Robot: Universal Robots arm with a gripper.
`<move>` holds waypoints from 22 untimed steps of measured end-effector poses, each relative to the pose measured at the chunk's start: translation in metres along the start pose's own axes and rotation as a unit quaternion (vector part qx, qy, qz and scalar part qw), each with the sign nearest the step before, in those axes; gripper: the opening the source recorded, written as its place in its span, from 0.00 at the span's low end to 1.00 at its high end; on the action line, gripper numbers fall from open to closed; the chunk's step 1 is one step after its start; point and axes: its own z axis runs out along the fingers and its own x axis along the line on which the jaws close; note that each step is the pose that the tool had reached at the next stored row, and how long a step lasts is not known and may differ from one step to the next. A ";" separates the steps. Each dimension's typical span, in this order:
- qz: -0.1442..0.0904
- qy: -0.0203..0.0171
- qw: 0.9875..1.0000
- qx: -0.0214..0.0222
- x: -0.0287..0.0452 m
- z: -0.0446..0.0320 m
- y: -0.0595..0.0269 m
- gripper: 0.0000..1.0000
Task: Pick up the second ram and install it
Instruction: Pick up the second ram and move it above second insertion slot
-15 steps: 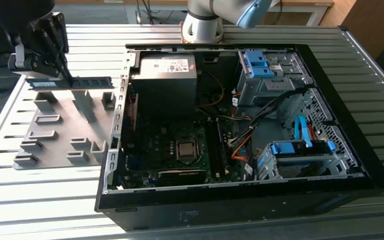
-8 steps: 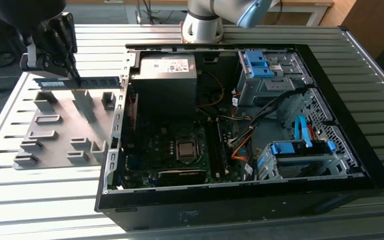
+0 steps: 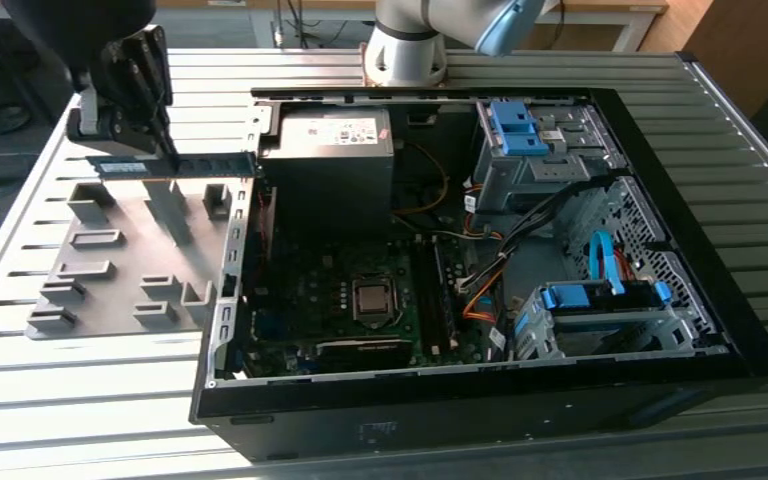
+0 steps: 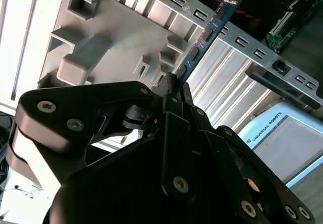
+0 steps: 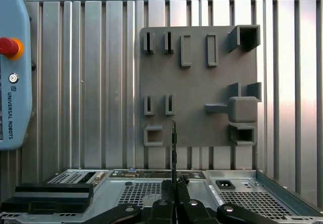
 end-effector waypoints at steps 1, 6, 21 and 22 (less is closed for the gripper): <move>0.000 0.000 1.000 0.000 0.0000 0.0000 -0.0013 0.14; 0.000 0.000 1.000 0.000 -0.0002 0.0001 -0.0088 0.14; 0.000 0.000 1.000 0.000 -0.0006 0.0001 -0.0358 0.14; 0.000 0.000 1.000 0.000 -0.0007 0.0001 -0.0377 0.14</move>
